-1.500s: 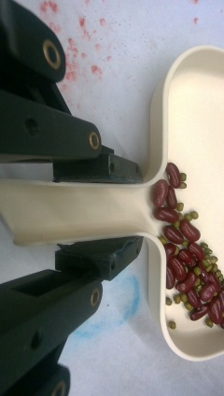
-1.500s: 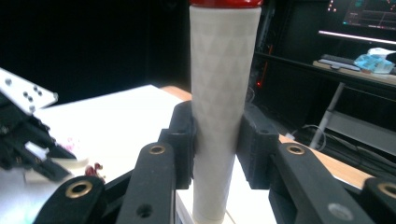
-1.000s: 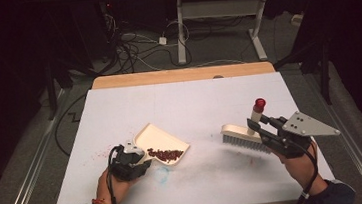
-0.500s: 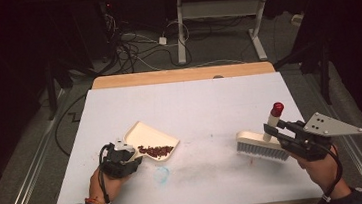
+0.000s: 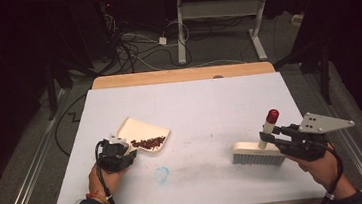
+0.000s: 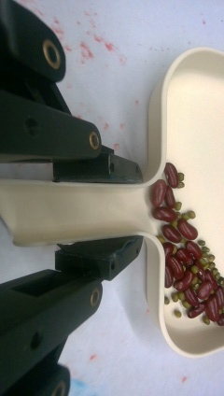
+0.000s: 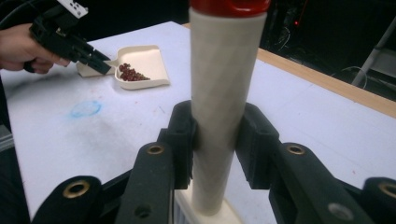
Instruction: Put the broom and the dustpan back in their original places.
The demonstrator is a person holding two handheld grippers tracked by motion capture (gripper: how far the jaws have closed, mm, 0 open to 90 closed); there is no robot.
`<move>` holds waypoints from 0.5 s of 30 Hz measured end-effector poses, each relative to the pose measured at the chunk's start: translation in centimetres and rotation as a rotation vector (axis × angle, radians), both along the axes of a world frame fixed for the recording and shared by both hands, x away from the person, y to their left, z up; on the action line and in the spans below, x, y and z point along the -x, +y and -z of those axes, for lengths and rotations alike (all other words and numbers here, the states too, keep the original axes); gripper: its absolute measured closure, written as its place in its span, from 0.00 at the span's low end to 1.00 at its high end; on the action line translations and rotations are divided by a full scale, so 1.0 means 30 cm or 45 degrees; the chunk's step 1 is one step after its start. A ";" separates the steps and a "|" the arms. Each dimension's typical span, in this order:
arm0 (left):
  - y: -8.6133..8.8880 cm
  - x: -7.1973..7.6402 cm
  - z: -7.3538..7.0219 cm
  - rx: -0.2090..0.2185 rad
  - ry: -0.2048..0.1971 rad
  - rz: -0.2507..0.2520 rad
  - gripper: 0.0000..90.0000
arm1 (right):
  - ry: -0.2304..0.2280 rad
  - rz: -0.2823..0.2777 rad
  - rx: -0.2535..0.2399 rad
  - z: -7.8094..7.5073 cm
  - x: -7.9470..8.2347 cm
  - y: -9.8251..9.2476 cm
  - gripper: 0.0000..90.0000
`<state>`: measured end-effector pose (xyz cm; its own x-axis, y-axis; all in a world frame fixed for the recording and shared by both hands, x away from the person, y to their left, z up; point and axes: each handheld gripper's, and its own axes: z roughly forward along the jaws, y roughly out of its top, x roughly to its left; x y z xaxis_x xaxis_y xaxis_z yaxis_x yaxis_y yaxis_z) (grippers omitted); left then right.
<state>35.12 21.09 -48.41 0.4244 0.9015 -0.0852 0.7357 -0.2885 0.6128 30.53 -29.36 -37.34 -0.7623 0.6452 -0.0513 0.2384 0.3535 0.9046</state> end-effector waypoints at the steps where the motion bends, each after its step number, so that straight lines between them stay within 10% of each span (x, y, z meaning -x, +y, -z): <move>1: -0.005 -0.004 0.003 0.006 0.000 -0.024 0.71 | 0.004 0.000 -0.008 0.002 -0.014 0.002 0.77; 5: -0.040 -0.007 0.008 0.018 -0.003 -0.090 0.69 | 0.030 0.017 -0.006 -0.003 -0.085 0.009 0.75; 15: -0.097 0.042 0.013 0.061 0.012 -0.025 0.56 | 0.180 0.125 0.036 0.028 -0.306 0.040 0.70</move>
<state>33.85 18.17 -48.81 0.4059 0.9043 -0.1323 0.7465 -0.2445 0.6188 39.72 -28.17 -38.18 -0.6966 0.7167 0.0327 0.3972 0.3474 0.8494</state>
